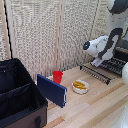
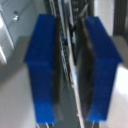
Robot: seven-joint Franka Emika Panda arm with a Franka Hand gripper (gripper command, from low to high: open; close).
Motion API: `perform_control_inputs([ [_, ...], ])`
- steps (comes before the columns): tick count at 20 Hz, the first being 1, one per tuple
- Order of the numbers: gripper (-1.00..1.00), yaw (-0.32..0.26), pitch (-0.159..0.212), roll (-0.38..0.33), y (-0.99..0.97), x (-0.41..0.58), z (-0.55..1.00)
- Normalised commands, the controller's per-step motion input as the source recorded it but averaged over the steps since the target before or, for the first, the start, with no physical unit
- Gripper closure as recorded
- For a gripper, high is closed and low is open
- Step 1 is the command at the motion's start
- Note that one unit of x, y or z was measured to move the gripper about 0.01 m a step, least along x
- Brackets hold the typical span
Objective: With care, position your gripper close to the oven tray handle. Make sure to grip the handle tightly. Delicately and attentively pull the tray out from the oven.
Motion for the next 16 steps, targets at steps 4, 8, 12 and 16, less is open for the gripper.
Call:
perform_control_inputs([
  [4, 1.0, 0.106, 0.0, -0.019, 0.27, 0.009, 0.0],
  [8, 1.0, 0.138, 0.0, -0.039, 0.43, 0.099, -0.02],
  [12, 1.0, 0.077, 0.0, 0.0, 0.78, 0.071, -0.03],
  [16, 1.0, 0.048, 0.0, 0.055, 0.81, 0.043, 0.02],
])
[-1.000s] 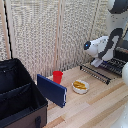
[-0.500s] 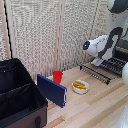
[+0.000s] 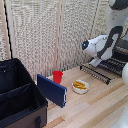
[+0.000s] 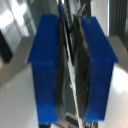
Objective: With care, position your gripper close to the oven tray handle. Make sure to grip the handle tightly. Delicately and attentively pull the tray out from the oven.
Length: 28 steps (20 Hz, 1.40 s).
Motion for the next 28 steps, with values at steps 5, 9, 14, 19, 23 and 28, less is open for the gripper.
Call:
perform_control_inputs([
  [5, 1.0, 0.056, -0.021, 0.076, 0.76, 0.001, 0.01],
  [9, 1.0, 0.056, -0.016, 0.024, 0.81, 0.006, -0.03],
  [14, 1.0, 0.072, -0.002, -0.002, 0.64, 0.064, -0.09],
  [19, -1.0, 0.003, 0.001, -0.006, 0.17, 0.182, 0.01],
  [23, -1.0, 0.0, 0.037, 0.002, 0.0, 0.24, 0.11],
  [28, -1.0, -0.009, 0.028, 0.004, 0.04, 0.254, 0.2],
])
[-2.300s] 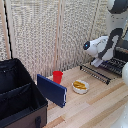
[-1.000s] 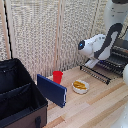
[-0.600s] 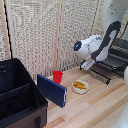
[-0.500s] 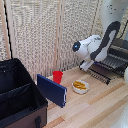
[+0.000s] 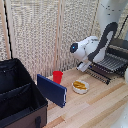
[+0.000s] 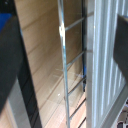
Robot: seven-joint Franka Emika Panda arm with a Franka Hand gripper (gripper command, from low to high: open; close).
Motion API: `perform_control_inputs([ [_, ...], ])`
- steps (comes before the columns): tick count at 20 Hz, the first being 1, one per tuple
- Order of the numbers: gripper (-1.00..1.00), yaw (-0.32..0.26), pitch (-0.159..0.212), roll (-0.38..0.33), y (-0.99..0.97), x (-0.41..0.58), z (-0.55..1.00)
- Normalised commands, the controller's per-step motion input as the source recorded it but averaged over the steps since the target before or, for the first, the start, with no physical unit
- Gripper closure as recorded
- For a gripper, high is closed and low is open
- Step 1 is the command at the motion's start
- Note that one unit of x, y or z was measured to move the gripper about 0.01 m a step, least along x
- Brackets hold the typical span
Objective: With care, position your gripper close to the oven tray handle. Make sure to grip the handle tightly. Delicately and attentively pull the tray out from the oven.
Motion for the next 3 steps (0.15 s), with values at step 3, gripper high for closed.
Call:
perform_control_inputs([
  [3, -1.0, -0.107, 0.021, 0.039, 0.12, 0.173, 0.43],
])
